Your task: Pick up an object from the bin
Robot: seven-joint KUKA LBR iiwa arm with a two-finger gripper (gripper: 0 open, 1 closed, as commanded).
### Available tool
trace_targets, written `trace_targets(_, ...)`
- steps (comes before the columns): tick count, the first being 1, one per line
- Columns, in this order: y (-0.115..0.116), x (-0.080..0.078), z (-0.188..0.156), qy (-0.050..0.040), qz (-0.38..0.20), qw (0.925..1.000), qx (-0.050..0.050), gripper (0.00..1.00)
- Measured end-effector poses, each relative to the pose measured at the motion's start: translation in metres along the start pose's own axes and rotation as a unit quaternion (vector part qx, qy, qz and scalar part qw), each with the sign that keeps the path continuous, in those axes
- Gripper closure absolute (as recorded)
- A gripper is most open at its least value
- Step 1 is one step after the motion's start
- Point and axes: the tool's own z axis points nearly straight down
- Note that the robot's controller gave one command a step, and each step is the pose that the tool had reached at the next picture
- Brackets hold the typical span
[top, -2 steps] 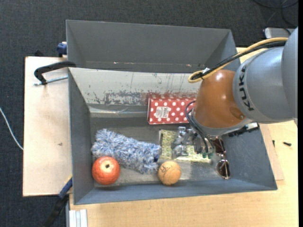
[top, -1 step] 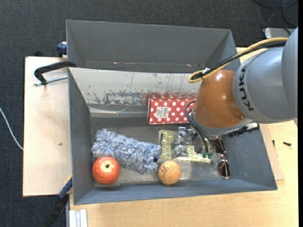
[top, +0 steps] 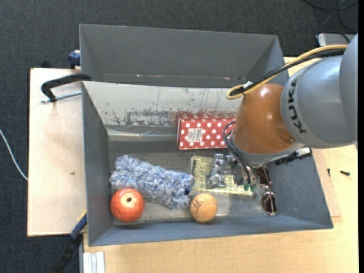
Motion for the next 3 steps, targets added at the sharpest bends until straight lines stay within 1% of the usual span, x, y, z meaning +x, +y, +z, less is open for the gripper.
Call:
trace_targets(1,0.025,-0.004,-0.049,-0.0043,0.004,1.0,-0.001,1.0)
trace_targets(2,0.06,-0.018,0.005,-0.0066,-0.012,0.9999,-0.001,0.0)
trace_targets(3,0.06,-0.017,0.006,-0.0065,-0.012,0.9999,-0.001,0.0)
